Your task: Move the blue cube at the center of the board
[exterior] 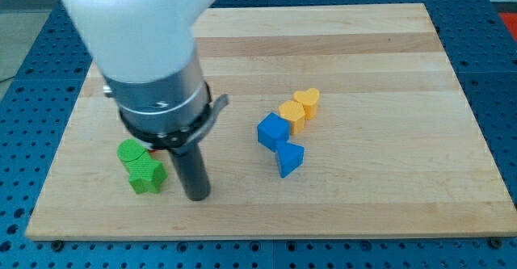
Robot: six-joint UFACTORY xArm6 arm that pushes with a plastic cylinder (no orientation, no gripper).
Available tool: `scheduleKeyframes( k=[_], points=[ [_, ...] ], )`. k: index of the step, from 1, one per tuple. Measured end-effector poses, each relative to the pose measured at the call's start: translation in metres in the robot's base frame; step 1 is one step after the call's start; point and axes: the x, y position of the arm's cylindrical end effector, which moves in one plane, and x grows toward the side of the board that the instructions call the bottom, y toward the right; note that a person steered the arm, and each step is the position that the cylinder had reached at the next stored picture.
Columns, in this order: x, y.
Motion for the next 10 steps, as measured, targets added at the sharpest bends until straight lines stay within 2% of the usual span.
scheduleKeyframes(
  k=[2, 4, 5, 7, 8, 10],
  points=[
    [-0.031, 0.077],
    [-0.08, 0.151],
    [-0.092, 0.168],
    [-0.047, 0.142],
    [-0.05, 0.112],
    [-0.106, 0.092]
  ],
)
